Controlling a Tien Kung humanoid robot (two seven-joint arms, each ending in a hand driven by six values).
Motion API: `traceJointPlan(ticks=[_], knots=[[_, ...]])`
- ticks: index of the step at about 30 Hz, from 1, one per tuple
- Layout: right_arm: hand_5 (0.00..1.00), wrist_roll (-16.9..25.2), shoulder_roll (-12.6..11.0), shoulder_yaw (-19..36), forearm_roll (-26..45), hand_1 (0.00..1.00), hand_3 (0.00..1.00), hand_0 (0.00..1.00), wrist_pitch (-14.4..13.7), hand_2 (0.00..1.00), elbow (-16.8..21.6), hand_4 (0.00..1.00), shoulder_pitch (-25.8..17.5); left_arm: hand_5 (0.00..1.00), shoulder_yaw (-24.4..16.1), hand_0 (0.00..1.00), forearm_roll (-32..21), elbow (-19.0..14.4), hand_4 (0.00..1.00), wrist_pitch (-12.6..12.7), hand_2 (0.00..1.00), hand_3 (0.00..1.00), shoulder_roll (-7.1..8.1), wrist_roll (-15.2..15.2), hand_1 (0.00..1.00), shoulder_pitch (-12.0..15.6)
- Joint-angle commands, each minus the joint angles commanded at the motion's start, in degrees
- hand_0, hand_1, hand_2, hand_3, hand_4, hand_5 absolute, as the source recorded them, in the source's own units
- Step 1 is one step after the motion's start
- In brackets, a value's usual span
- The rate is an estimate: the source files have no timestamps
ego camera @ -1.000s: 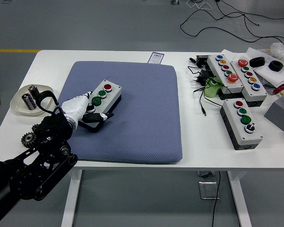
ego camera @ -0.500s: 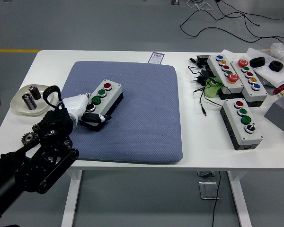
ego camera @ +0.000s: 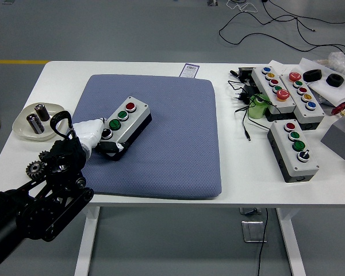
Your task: Pick up the button,place it on the desk,press the button,press the button
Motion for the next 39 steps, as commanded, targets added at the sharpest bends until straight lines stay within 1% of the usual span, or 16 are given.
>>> traceJointPlan(ticks=[1,3,5,6,9,11,16,20,23,24,27,29,30,35,36,39], knots=[[0.173,0.00,0.00,0.02,-0.08,0.658,0.624,0.673,0.02,0.674,0.00,0.310,-0.03,0.002,0.00,0.284,0.21,-0.02,0.250,0.98,0.318,0.377,0.16,0.00,0.259,0.06],[0.173,0.00,0.00,0.10,-0.10,0.658,0.624,0.673,0.02,0.674,0.00,0.310,-0.06,0.002,0.05,0.284,0.70,-0.06,0.250,2.06,0.318,0.377,0.37,-0.15,0.259,0.05],[0.173,0.00,-0.02,0.19,-0.29,0.658,0.624,0.673,0.06,0.674,0.00,0.310,-0.08,0.002,0.14,0.284,0.94,-0.11,0.250,3.65,0.318,0.377,0.71,-1.67,0.259,-0.03],[0.173,-0.02,-0.02,0.29,-0.45,0.658,0.624,0.673,0.07,0.674,0.00,0.310,-0.10,0.002,0.16,0.222,1.13,-0.11,0.182,4.38,0.279,0.320,0.86,-2.67,0.219,-0.06],[0.173,-0.03,-0.03,0.41,-0.65,0.658,0.624,0.673,0.09,0.674,0.00,0.310,-0.20,0.002,0.32,0.222,1.37,-0.17,0.182,5.40,0.279,0.320,1.43,-5.03,0.219,-0.24],[0.173,-0.04,-0.03,0.49,-0.77,0.658,0.624,0.673,0.09,0.674,0.00,0.310,-0.27,0.002,0.53,0.222,1.49,-0.13,0.182,5.21,0.279,0.320,1.93,-6.45,0.219,-0.46],[0.173,-0.03,-0.07,0.51,-0.90,0.658,0.624,0.673,0.10,0.674,0.00,0.310,-0.42,0.002,1.47,0.228,1.76,0.52,0.171,3.30,0.273,0.313,3.43,-9.95,0.215,-1.16],[0.173,0.02,-0.11,0.34,-0.76,0.658,0.624,0.673,0.10,0.674,0.00,0.310,-0.57,0.002,2.81,0.223,1.47,1.17,0.189,3.23,0.273,0.314,4.54,-13.81,0.219,-1.47],[0.173,-0.01,-0.06,0.33,-0.70,0.658,0.624,0.673,0.07,0.674,0.00,0.310,-0.54,0.002,4.04,0.223,0.56,1.78,0.189,4.28,0.273,0.314,5.19,-17.29,0.219,-1.88],[0.173,-0.02,-0.04,0.29,-0.66,0.658,0.624,0.673,0.07,0.674,0.00,0.310,-0.50,0.002,4.34,0.209,-0.01,2.00,0.188,5.13,0.258,0.295,5.42,-18.55,0.211,-2.03],[0.173,-0.02,0.00,0.33,-0.62,0.658,0.624,0.673,0.07,0.674,0.00,0.310,-0.42,0.002,4.57,0.209,-1.07,2.64,0.188,6.94,0.258,0.295,5.76,-21.75,0.211,-2.42],[0.173,-0.06,0.03,0.37,-0.68,0.658,0.624,0.673,0.09,0.674,0.00,0.310,-0.31,0.002,4.37,0.209,-2.03,3.18,0.188,7.55,0.258,0.295,6.18,-24.95,0.211,-2.90],[0.173,-0.06,0.03,0.39,-0.74,0.658,0.624,0.673,0.10,0.674,0.00,0.310,-0.28,0.002,4.24,0.179,-2.41,3.39,0.106,7.31,0.240,0.263,6.43,-26.78,0.199,-3.12],[0.173,-0.04,0.01,0.28,-0.58,0.658,0.624,0.673,0.10,0.674,0.00,0.310,-0.15,0.002,3.78,0.179,-2.51,4.32,0.106,4.99,0.240,0.263,7.67,-36.04,0.199,-4.18],[0.173,-0.04,0.01,0.26,-0.61,0.658,0.624,0.673,0.11,0.674,0.00,0.310,-0.14,0.002,3.78,0.176,-2.47,4.48,0.076,4.77,0.244,0.262,7.82,-37.33,0.202,-4.33],[0.173,-0.05,0.01,0.25,-0.65,0.658,0.624,0.673,0.12,0.674,0.00,0.310,-0.10,0.002,4.18,0.176,-2.51,5.16,0.076,4.22,0.244,0.262,8.34,-41.50,0.202,-4.94]])
